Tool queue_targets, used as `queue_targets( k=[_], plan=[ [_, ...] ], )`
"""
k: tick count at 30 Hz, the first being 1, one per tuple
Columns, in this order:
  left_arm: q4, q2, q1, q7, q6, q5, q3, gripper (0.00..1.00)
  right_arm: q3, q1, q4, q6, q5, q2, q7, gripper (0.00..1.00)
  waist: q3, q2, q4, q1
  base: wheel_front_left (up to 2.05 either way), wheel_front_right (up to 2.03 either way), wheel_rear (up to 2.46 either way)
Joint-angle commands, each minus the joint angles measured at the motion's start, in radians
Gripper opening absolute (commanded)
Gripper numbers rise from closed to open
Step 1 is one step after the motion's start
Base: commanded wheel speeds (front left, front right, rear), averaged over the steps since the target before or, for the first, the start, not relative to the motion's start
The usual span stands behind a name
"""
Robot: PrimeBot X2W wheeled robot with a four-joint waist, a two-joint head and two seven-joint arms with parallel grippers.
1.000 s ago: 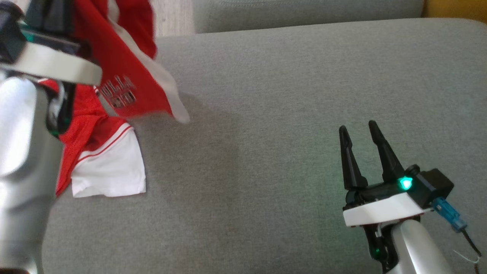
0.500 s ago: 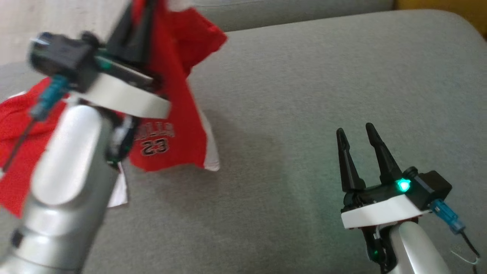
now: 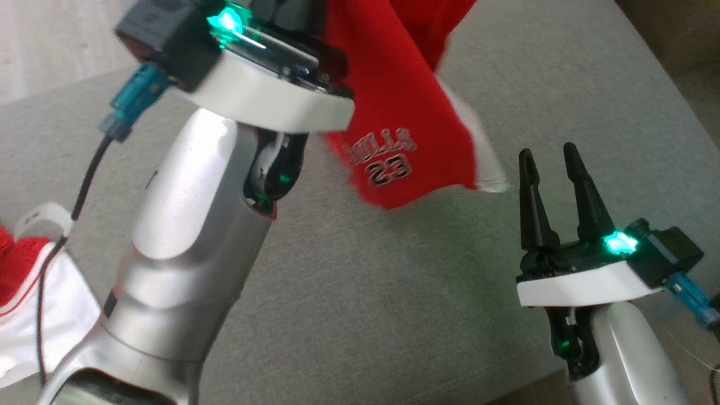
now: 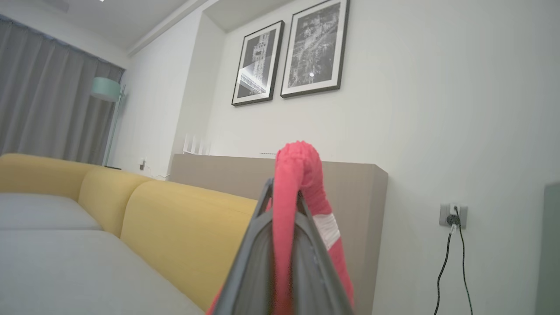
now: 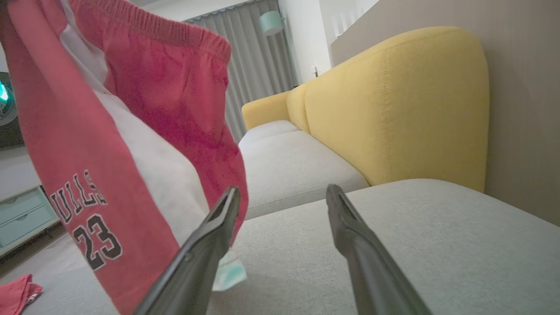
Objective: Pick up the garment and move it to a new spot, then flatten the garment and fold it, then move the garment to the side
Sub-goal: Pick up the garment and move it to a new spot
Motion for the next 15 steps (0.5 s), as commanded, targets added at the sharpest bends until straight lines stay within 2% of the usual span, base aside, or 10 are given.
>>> queue_targets(
  k=[1,4,7,8,9,10,15],
  plan=[
    [-0.012,0.014,-0.036,-0.026,0.016,-0.023,0.053,0.0,0.017,-0.029,-0.04,0.008,0.006,-0.004,-0.011,1.0,0.019,-0.0001,-0.029,0.0,0.0,0.0,0.0],
    [0.051,0.016,0.027,-0.069,0.036,-0.071,0.093,0.0,0.002,-0.028,-0.053,0.008,0.006,-0.004,-0.011,1.0,0.026,-0.0001,-0.019,0.0,0.0,0.0,0.0],
    [0.121,0.055,0.122,-0.087,0.039,-0.098,0.127,0.0,-0.004,-0.025,-0.055,0.008,0.001,-0.004,-0.011,1.0,0.024,-0.0001,0.008,0.0,0.0,0.0,0.0],
    [0.149,0.071,0.159,-0.092,0.042,-0.105,0.14,0.03,-0.005,-0.023,-0.053,0.008,-0.002,-0.004,-0.011,1.0,0.023,-0.0001,0.019,0.0,0.0,0.0,0.0],
    [0.181,0.089,0.198,-0.097,0.05,-0.109,0.152,0.75,-0.005,-0.021,-0.052,0.008,-0.005,-0.004,-0.011,1.0,0.02,-0.0001,0.031,0.0,0.0,0.0,0.0],
    [0.209,0.105,0.235,-0.105,0.057,-0.112,0.166,1.0,-0.004,-0.018,-0.05,0.008,-0.008,-0.004,-0.011,1.0,0.018,-0.0001,0.043,0.0,0.0,0.0,0.0],
    [0.297,0.166,0.366,-0.145,0.082,-0.085,0.205,1.0,-0.005,-0.003,-0.032,0.008,-0.031,-0.004,-0.011,1.0,-0.002,-0.0001,0.111,0.0,0.0,0.0,0.0]
  ],
)
